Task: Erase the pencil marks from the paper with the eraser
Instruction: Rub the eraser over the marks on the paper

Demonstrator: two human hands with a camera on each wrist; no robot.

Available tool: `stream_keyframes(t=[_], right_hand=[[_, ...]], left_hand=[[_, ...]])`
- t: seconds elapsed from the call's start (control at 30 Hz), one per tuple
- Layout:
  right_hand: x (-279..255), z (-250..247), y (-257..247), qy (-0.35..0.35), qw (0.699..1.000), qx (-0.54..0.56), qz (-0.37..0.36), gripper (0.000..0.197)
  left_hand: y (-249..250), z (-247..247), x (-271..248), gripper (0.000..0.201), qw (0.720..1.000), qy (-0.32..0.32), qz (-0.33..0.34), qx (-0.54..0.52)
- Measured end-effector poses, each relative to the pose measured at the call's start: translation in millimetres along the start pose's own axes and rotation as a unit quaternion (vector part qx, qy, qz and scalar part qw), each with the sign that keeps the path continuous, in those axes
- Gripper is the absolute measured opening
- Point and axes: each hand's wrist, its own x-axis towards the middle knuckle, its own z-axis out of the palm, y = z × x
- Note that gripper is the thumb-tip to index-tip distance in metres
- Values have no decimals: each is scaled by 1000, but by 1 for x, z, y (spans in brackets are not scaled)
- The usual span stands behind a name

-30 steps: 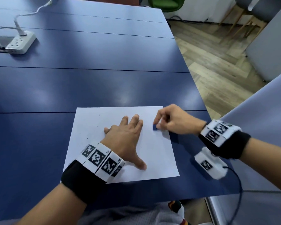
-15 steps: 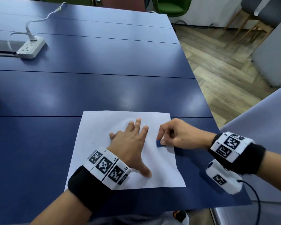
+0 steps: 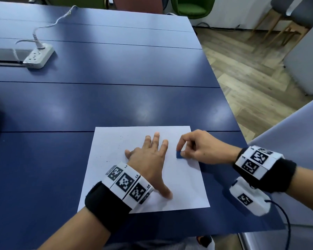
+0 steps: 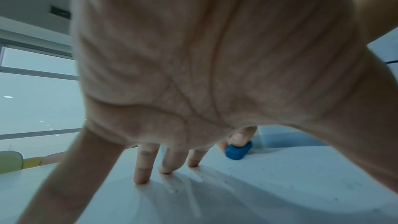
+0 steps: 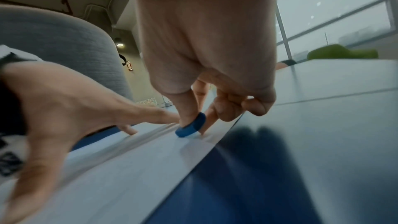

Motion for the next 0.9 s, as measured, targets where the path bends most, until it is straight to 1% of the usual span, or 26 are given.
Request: stream_keyframes(t=[0.1,0.13,0.2,0.27,0.3,0.33,0.47,0.5,0.6,0.63,0.67,0.73,0.77,0.8,0.87,0.9], right_hand=[[11,-10,4,61,998,0,28,10],[10,-9,5,67,997,10,33,9],[-2,1,2,39,999,27,24,7],[-17,13,-6,-15,1000,27,6,5],[-19,14,-8,-31,999,18,3,5],[-16,11,-8,-27,1000,6,7,5],[2,0,4,84,996,14,39,3],[0,1,5,88,995,10,39,2],[-11,4,-1,40,999,-17,32,6],[-10,-3,-2,52,998,-22,28,8],[-5,-11,-1,91,995,-25,26,11],[6,-28,-1,190,981,-19,20,14],[10,-31,-1,215,976,-18,17,14],[12,-31,-1,212,977,-29,16,12],[13,-21,0,156,986,-62,25,6],[12,-17,1,142,987,-65,32,5]], left_hand=[[0,0,0,144,1000,0,1,3],[0,0,0,144,1000,1,1,4],[0,1,0,144,1000,2,3,5],[1,0,0,144,1000,4,3,4],[1,0,0,144,1000,5,2,5],[0,0,1,144,1000,5,3,7],[-1,2,1,144,1000,10,7,6],[-1,2,1,144,1000,13,7,6],[-1,3,1,143,1000,19,6,3],[-2,3,1,143,1000,20,6,2],[-1,3,1,143,1000,20,7,1],[-2,3,1,143,1000,22,8,-4],[-2,3,1,143,1000,22,8,-5],[-3,3,0,143,1000,21,8,-5],[-2,3,0,143,1000,20,8,-3],[-2,3,0,143,1000,21,8,0]])
